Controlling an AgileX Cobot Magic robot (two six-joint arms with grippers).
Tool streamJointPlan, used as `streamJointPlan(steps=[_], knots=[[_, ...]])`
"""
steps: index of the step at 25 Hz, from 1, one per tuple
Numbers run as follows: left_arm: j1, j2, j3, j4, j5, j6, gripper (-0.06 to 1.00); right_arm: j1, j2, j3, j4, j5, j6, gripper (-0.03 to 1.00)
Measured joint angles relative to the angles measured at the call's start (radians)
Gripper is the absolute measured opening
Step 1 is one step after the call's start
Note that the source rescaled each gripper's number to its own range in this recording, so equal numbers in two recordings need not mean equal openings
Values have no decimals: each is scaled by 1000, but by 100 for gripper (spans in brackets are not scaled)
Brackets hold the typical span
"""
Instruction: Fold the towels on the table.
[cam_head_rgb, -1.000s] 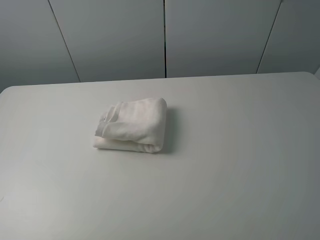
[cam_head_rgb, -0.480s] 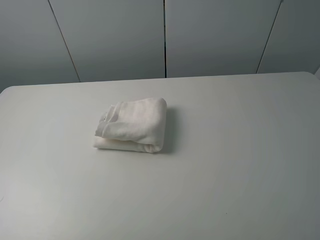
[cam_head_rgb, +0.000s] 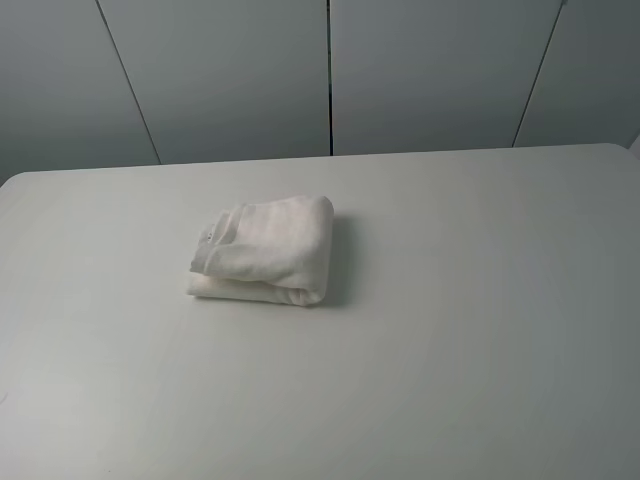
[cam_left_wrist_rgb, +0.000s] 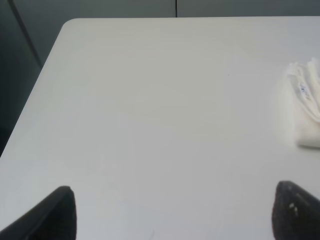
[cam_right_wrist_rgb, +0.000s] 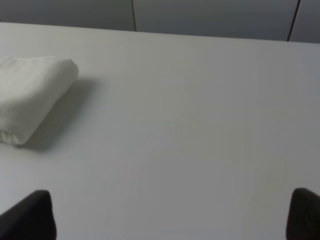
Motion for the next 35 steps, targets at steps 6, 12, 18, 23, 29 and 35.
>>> streamJointPlan(steps=[6,12,18,23,29,35], knots=[[0,0,0,-2,0,0,100,0,0,0,0,0,0,100],[0,0,0,-2,0,0,100,-53,0,0,0,2,2,100],[0,0,0,-2,0,0,100,-134,0,0,0,2,2,100],[0,0,0,0,0,0,100,-139,0,0,0,2,2,100],[0,0,0,0,0,0,100,-139,0,0,0,2,2,100],[0,0,0,0,0,0,100,-139,0,0,0,2,2,100]])
